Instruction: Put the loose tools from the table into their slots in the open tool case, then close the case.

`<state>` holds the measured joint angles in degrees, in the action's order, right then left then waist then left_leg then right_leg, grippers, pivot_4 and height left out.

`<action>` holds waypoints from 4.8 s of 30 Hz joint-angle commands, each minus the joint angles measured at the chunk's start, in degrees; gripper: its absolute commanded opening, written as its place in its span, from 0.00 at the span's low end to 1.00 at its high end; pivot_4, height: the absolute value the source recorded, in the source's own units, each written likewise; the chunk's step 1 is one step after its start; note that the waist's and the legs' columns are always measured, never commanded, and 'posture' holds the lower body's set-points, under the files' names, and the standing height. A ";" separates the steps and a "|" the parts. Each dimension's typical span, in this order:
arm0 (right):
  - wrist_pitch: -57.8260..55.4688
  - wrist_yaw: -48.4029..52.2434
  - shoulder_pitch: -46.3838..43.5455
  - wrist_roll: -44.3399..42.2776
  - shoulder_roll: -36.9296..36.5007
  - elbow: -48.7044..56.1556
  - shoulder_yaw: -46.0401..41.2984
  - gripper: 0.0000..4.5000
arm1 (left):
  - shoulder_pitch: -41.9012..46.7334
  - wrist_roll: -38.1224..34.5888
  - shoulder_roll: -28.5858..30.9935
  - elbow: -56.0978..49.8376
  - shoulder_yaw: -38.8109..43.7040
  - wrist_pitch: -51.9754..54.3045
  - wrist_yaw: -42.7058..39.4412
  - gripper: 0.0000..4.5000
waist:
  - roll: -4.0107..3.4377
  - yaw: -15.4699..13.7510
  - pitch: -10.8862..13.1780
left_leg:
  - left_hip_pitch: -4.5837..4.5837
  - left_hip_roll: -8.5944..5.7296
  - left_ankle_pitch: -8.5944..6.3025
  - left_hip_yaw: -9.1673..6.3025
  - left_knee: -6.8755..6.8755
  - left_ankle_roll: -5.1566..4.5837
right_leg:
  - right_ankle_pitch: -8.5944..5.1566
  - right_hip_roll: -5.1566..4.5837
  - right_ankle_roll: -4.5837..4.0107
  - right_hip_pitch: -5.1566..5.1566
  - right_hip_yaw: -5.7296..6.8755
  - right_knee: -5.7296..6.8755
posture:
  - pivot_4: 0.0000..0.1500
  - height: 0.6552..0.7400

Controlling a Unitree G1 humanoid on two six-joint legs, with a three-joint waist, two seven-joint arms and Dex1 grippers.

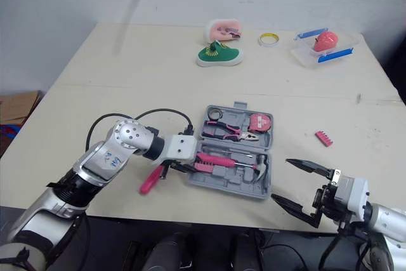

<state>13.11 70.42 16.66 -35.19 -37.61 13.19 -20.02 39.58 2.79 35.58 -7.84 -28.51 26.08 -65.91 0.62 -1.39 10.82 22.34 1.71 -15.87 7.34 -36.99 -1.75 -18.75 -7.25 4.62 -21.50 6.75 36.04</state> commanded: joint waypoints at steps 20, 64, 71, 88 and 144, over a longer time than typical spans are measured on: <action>0.20 1.83 0.84 -0.68 0.39 -0.97 -1.16 1.00 | -3.39 -18.72 -3.71 3.83 18.50 -15.03 -4.20 0.56 | 0.01 0.06 0.01 | 0.04 -0.01 -0.02 -0.04 -0.10 -0.02 | 0.01 -0.03 0.02 0.04 0.08 -0.01 | 1.00 1.00; -2.22 -3.55 2.82 0.85 0.13 3.63 -4.02 1.00 | -6.36 -8.97 -7.74 17.90 10.86 -18.91 0.66 0.03 | -0.47 -0.09 -0.83 | -0.40 0.00 -0.32 -0.16 -0.08 -0.33 | 0.03 -0.11 0.05 0.56 0.10 -0.11 | 1.00 1.00; -0.07 -5.12 5.53 0.27 0.58 0.94 -11.24 1.00 | -7.46 -16.50 -6.86 21.79 20.61 -27.80 -1.43 0.03 | -0.22 0.11 -0.62 | 0.03 -0.01 -0.22 -0.10 -0.09 -0.28 | 0.03 -0.08 0.06 0.09 0.15 -0.07 | 1.00 1.00; 7.12 -20.11 11.88 6.26 1.67 -23.41 -33.75 1.00 | -36.02 -26.29 9.19 24.88 57.53 -29.26 10.23 0.99 | -0.22 1.15 -0.46 | -0.02 -0.06 -0.54 -0.08 0.31 0.00 | 0.04 -0.28 0.08 -0.01 0.02 -0.33 | 1.00 1.00; -20.02 -13.58 -45.33 22.57 -10.93 -58.15 8.84 1.00 | -19.77 -41.02 -1.85 -15.35 27.91 0.35 5.54 0.99 | -0.19 1.67 -0.43 | -0.11 0.00 0.20 0.37 0.29 0.12 | 0.10 0.07 0.08 -0.06 -0.24 -0.19 | 1.00 1.00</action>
<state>-8.55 55.48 -28.61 -13.27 -47.74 -43.94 -11.44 19.53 -36.82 33.76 -20.91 -1.19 26.57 -60.74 0.44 0.28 10.39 22.23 1.71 -15.67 7.70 -36.73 -1.64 -18.65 -7.18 4.70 -21.55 6.51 35.85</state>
